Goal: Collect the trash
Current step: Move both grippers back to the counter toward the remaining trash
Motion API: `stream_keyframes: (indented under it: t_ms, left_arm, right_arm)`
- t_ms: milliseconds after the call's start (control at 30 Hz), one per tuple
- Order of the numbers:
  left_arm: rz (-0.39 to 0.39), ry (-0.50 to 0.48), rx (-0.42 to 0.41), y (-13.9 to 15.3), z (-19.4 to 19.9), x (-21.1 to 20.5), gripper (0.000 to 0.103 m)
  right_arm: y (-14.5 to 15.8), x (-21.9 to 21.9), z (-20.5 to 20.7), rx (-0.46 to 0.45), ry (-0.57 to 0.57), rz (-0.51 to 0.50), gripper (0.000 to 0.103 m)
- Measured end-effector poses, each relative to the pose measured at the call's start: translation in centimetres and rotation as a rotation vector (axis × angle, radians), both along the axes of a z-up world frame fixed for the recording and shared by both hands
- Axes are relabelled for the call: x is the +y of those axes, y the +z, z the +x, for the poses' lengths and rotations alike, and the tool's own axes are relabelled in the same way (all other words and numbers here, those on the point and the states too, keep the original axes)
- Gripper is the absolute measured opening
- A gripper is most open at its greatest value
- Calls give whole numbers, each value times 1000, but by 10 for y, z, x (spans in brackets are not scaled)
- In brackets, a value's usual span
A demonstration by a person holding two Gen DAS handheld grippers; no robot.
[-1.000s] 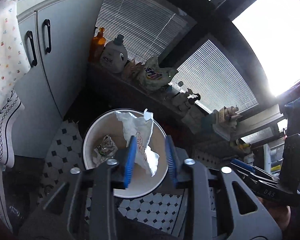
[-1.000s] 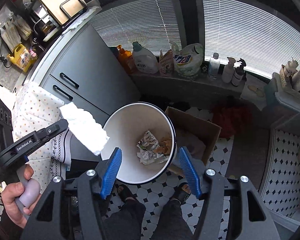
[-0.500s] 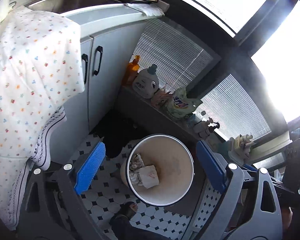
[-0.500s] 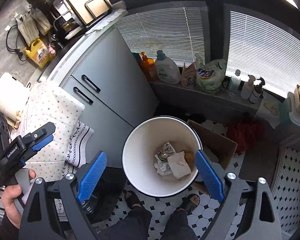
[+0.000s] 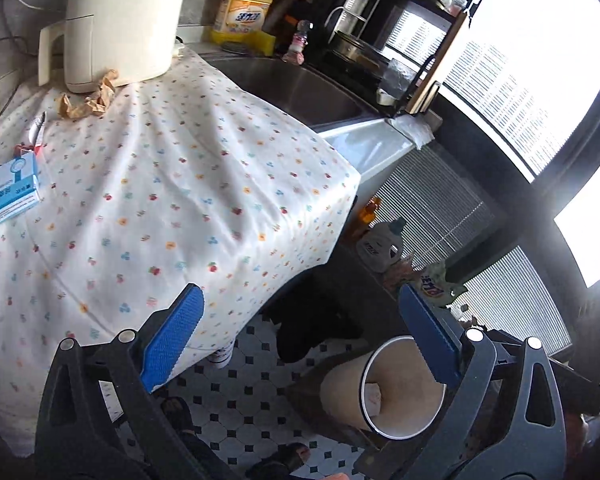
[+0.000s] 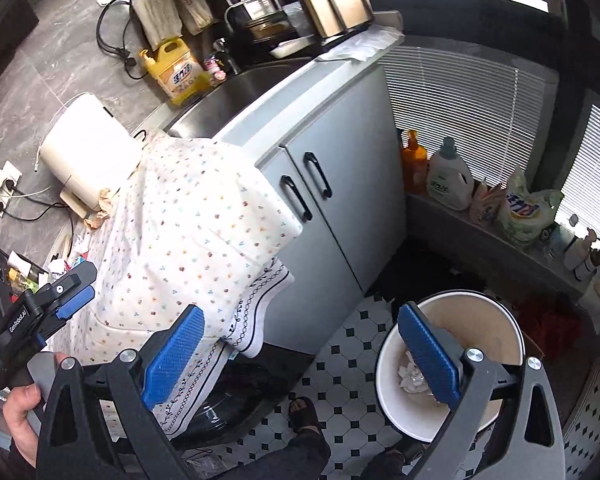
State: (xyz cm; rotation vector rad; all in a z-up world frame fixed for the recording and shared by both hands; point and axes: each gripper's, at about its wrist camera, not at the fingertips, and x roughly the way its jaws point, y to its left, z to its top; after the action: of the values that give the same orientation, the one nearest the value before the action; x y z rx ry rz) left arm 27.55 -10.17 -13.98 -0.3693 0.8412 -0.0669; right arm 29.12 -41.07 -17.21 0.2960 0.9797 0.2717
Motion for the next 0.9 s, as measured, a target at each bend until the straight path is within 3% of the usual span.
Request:
stream_keyframes:
  t_ms: [567, 800, 900]
  left_arm:
    - [-3, 347, -81, 21, -42, 204, 97]
    - [-14, 443, -76, 11, -58, 273, 96]
    - [-23, 468, -58, 2, -58, 299, 90]
  right_arm:
    - [24, 203, 51, -59, 282, -4, 95]
    - [22, 277, 62, -63, 357, 15, 94]
    - [19, 305, 65, -63, 386, 21, 91]
